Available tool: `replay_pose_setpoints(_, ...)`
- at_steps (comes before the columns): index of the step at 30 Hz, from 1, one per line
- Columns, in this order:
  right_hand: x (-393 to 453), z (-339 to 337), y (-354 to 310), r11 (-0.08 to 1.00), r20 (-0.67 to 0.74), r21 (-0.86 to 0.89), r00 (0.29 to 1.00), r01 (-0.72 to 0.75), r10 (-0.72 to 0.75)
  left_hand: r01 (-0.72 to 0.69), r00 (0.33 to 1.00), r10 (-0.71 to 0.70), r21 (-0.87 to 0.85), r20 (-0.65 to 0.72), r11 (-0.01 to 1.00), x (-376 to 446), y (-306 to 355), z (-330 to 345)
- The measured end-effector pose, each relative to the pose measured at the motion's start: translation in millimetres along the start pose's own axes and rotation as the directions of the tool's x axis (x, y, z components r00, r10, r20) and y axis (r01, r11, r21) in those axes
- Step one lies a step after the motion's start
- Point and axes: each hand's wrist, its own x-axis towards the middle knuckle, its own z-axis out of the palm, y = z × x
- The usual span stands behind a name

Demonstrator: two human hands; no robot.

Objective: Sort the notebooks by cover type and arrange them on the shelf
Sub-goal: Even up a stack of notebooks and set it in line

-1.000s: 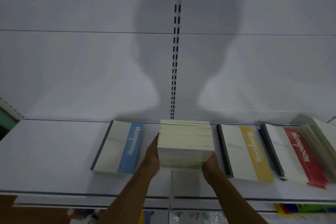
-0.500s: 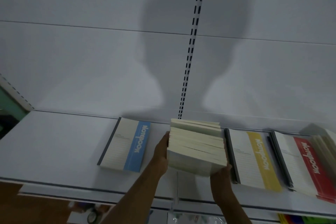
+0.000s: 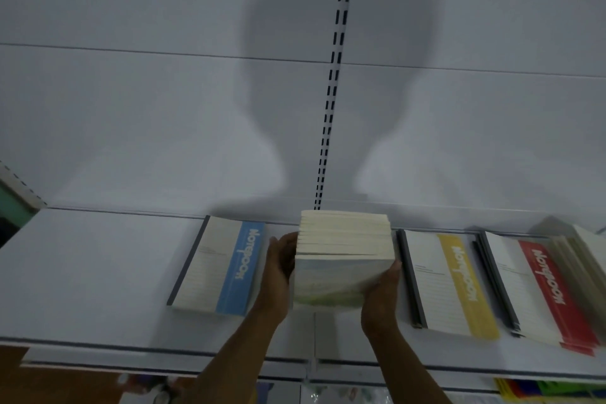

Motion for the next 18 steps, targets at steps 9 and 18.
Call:
replay_pose_setpoints(9, 8, 2, 9, 0.993, -0.005, -0.070, 0.996, 0.090, -0.091, -0.206, 0.944, -0.026, 0.648, 0.329, 0.733, 3, 22, -28)
replay_pose_setpoints(18, 25, -54, 1, 0.983, 0.464, -0.180, 0.879, -0.029, 0.111, -0.206, 0.955, 0.016, 0.628, 0.295, 0.751, 8, 24, -22)
